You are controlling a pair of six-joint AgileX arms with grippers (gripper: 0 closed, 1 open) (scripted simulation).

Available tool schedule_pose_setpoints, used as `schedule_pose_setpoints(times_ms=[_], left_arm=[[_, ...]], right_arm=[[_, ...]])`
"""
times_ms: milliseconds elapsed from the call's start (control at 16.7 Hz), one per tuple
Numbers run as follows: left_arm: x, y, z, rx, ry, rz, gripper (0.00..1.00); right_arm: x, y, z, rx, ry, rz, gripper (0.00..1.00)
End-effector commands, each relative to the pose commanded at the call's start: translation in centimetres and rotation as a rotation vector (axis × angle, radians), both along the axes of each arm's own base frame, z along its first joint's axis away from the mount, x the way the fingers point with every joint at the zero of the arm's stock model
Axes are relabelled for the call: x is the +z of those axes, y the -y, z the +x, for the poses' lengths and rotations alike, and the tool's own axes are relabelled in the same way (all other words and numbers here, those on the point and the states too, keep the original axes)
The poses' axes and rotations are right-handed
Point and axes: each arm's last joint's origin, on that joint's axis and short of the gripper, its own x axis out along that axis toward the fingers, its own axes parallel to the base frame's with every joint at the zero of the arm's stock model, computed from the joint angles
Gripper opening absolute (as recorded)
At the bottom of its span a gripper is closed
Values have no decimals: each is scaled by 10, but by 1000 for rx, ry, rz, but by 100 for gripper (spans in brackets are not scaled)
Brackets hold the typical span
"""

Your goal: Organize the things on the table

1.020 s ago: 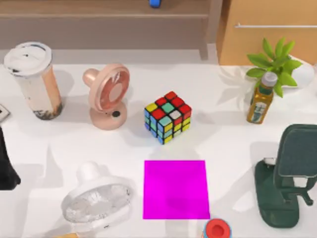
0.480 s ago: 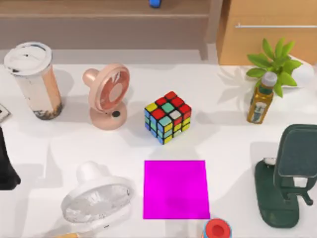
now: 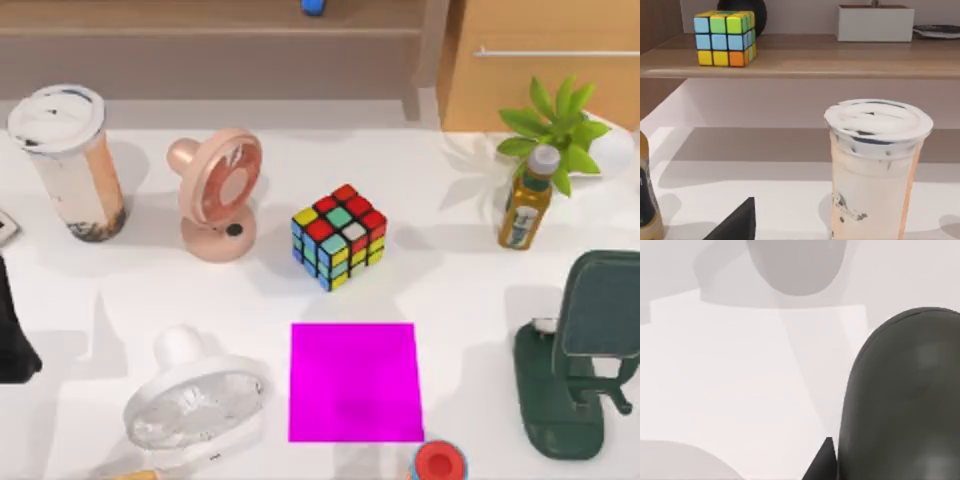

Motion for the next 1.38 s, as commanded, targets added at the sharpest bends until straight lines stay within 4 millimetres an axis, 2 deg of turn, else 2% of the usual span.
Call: schedule_pose_setpoints(times_ms=[180,360,540,720,900,1080,1200,1380], left_arm=[[0,0,0,0,0,0,100],[0,0,0,0,0,0,100],[0,0,0,0,0,0,100],[0,0,0,0,0,0,100],[0,0,0,0,0,0,100],[0,0,0,0,0,0,100],[0,0,0,0,0,0,100],[0,0,0,0,0,0,100]], right_arm=[[17,-15,20,113,79,-20,0],[42,-47,49,312,197,-42,0],[62,-100,77,569,305,-54,0],[64,-169,93,860,353,-47,0],[38,-244,92,1157,309,-29,0],[-5,-309,71,1425,196,-15,0],[-35,-340,52,1567,107,-10,0],[-65,-365,28,1698,6,-9,0]])
